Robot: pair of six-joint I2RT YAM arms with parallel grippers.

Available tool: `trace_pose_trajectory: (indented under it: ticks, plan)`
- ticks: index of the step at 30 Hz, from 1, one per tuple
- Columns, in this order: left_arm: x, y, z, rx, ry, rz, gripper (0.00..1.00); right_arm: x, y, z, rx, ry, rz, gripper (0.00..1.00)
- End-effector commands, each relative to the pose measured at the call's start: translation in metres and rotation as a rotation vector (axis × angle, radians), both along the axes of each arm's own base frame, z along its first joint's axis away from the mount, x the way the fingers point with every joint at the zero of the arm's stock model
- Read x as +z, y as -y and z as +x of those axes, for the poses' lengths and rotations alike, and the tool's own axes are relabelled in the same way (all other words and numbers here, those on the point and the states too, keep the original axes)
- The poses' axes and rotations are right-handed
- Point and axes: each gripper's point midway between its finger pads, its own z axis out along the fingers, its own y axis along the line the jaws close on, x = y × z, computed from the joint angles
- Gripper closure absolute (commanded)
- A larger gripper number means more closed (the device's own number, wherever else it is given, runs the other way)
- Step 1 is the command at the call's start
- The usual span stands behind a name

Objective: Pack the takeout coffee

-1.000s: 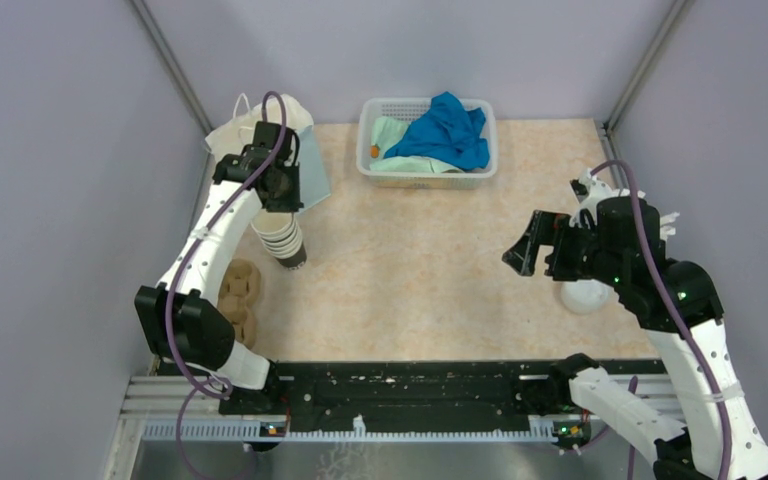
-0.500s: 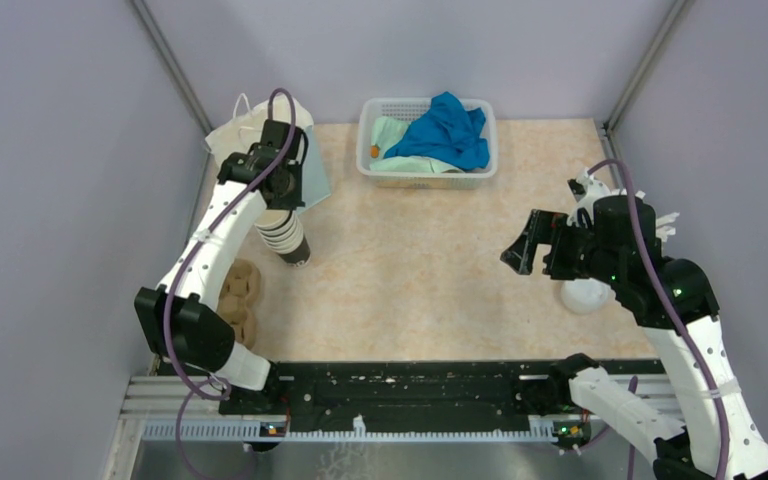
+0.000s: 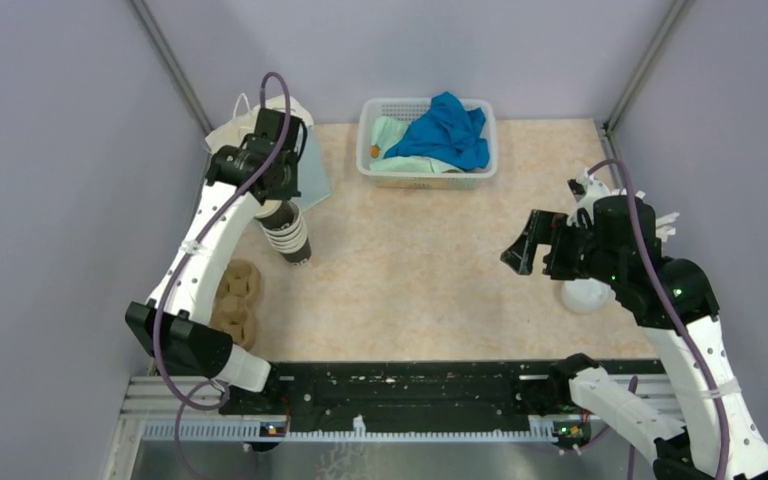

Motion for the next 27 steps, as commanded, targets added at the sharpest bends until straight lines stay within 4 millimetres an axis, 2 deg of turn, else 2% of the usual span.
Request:
trace_pose_trajectory:
  ticks: [1, 5, 10, 12, 15, 20, 24, 27]
  plan:
    - [0.045, -0.005, -0.012, 0.016, 0.092, -0.012, 1.0, 0.004, -0.002, 0.004, 0.009, 0.024, 0.004, 0.01]
    - [0.076, 0.003, -0.02, -0.013, 0.142, -0.058, 1.0, 0.004, -0.001, 0.004, 0.008, 0.024, 0.004, 0.01]
    - [0.105, 0.052, -0.034, -0.194, 0.207, -0.198, 1.0, 0.003, -0.001, 0.003, 0.013, 0.019, 0.001, 0.01]
    - [0.103, 0.079, -0.043, -0.25, 0.206, -0.238, 1.0, 0.001, -0.001, 0.003, 0.012, 0.013, -0.003, 0.01]
    - [0.08, 0.125, -0.056, -0.326, 0.163, -0.291, 1.0, -0.003, 0.002, 0.003, -0.005, 0.003, -0.011, 0.01]
    - [0.027, 0.18, -0.065, -0.403, 0.099, -0.263, 1.0, -0.019, 0.014, 0.005, -0.092, -0.058, -0.053, 0.01]
    - [-0.017, 0.212, -0.059, -0.445, 0.07, -0.197, 1.0, -0.04, 0.022, 0.009, -0.164, -0.126, -0.094, 0.01]
    - [-0.054, 0.225, -0.058, -0.444, 0.023, -0.13, 1.0, -0.055, 0.028, 0.012, -0.213, -0.167, -0.128, 0.01]
